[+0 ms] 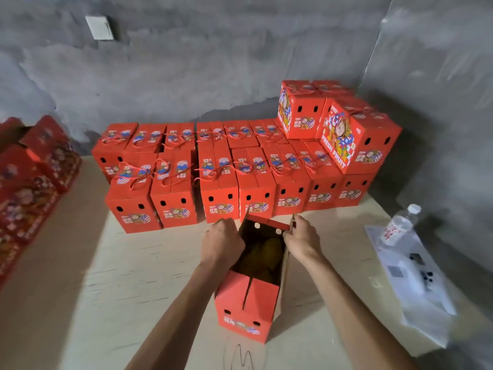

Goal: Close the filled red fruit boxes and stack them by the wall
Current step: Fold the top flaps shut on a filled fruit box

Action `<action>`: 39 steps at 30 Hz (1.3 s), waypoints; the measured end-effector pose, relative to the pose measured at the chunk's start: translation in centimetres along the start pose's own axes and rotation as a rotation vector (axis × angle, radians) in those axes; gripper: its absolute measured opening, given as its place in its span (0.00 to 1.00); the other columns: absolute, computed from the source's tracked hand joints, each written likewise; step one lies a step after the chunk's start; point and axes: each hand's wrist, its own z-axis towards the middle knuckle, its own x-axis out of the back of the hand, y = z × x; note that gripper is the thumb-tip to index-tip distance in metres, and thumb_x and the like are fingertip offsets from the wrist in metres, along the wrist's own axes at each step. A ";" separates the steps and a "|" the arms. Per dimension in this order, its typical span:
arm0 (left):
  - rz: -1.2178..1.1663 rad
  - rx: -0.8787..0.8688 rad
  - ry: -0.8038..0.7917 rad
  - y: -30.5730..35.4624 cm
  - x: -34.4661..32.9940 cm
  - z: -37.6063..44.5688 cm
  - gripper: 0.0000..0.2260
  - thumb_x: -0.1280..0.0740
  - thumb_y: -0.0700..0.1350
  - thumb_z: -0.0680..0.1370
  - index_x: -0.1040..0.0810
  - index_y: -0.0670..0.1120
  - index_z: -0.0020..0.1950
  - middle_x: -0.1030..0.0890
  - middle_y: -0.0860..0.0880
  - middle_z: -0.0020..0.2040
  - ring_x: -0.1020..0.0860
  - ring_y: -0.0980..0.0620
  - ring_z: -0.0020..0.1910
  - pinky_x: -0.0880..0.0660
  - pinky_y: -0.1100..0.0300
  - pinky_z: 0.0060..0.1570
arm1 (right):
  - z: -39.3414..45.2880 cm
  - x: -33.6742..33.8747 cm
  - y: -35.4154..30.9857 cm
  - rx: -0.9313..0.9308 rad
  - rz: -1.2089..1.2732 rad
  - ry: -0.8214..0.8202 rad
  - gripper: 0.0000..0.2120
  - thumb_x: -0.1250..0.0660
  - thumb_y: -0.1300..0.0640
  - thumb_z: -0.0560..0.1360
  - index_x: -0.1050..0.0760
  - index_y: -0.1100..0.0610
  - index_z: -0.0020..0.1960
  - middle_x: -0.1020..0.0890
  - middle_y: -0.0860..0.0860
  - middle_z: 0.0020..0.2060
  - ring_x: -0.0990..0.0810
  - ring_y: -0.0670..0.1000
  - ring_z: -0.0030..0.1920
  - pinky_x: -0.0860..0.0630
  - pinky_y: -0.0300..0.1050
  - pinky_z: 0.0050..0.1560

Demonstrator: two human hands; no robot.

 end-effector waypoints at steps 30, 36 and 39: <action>0.549 0.286 -0.205 -10.5 -3.3 -2.7 0.33 0.38 0.48 0.83 0.54 0.50 0.81 0.53 0.38 0.82 0.35 0.35 0.73 0.25 0.42 0.63 | -9.4 -16.3 -1.9 0.704 -0.212 -0.170 0.36 0.32 0.62 0.80 0.46 0.55 0.83 0.47 0.50 0.83 0.50 0.48 0.83 0.45 0.48 0.81; 0.344 0.263 -0.049 -11.7 -2.8 -4.5 0.31 0.41 0.51 0.83 0.51 0.52 0.82 0.48 0.44 0.82 0.34 0.37 0.72 0.24 0.41 0.61 | -9.1 -12.4 -0.4 0.685 -0.022 0.168 0.05 0.35 0.54 0.82 0.22 0.53 0.56 0.22 0.45 0.53 0.21 0.46 0.55 0.24 0.35 0.53; -0.175 0.216 0.148 -13.0 -1.4 -5.2 0.16 0.39 0.51 0.82 0.24 0.53 0.69 0.25 0.49 0.71 0.24 0.42 0.64 0.21 0.43 0.60 | -7.2 -9.8 1.1 0.732 0.019 0.425 0.06 0.35 0.56 0.82 0.22 0.57 0.50 0.22 0.49 0.48 0.23 0.49 0.48 0.25 0.41 0.48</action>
